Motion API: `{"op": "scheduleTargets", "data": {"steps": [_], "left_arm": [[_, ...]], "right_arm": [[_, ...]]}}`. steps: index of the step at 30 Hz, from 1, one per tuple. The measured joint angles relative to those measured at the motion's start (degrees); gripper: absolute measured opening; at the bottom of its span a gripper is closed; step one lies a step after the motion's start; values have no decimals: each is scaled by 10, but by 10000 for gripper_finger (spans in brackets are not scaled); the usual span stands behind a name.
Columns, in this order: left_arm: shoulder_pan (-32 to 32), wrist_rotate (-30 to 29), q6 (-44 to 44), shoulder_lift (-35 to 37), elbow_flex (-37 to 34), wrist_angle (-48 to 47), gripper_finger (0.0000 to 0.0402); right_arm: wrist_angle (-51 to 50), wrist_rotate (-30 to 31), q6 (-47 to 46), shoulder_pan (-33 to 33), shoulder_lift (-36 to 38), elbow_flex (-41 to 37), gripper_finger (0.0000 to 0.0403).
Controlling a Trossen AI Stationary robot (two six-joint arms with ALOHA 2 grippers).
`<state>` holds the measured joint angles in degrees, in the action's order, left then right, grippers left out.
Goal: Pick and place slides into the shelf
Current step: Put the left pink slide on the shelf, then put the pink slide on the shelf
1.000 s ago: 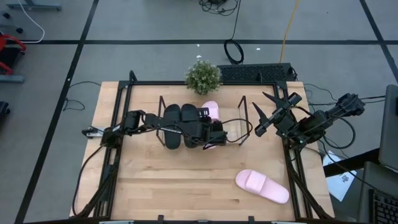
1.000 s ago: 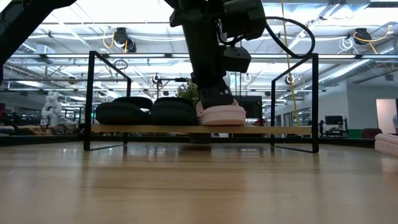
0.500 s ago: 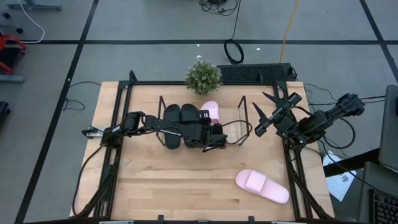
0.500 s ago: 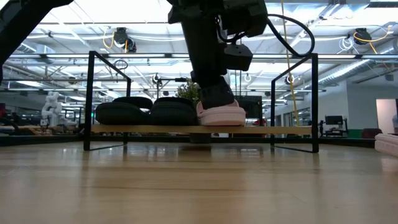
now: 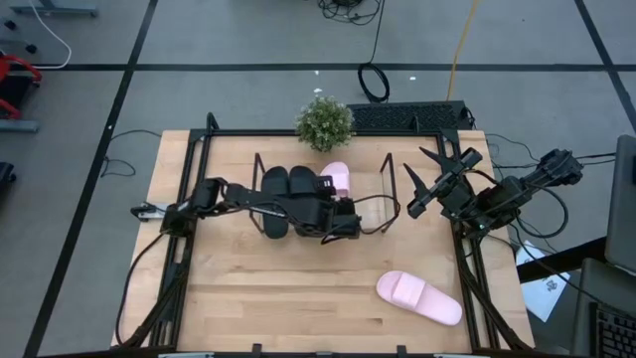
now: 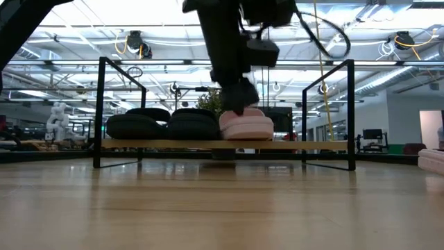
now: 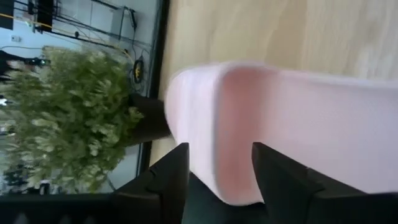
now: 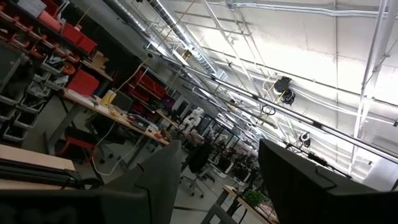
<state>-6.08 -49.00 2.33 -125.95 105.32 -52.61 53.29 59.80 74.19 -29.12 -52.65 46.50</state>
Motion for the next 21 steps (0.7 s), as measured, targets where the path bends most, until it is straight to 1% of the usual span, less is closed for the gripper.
{"op": "scheduleTargets", "data": {"steps": [9, 14, 17, 19, 21], "left_arm": [[-24, 11, 15, 52, 0, -10, 200], [-54, 6, 15, 92, 0, -18, 200], [-77, 1, 29, 135, 0, -20, 202], [-94, 0, 41, 162, 0, -21, 202], [-113, -1, 54, 191, 1, -31, 203]], "right_arm": [[-1, -1, -2, 0, 0, 0, 205], [-4, 0, 0, 0, 0, 0, 205], [-46, 1, -9, -12, 0, 0, 205], [-112, 2, -27, -30, -1, 0, 205], [-203, 2, -60, -55, -4, 0, 205]]}}
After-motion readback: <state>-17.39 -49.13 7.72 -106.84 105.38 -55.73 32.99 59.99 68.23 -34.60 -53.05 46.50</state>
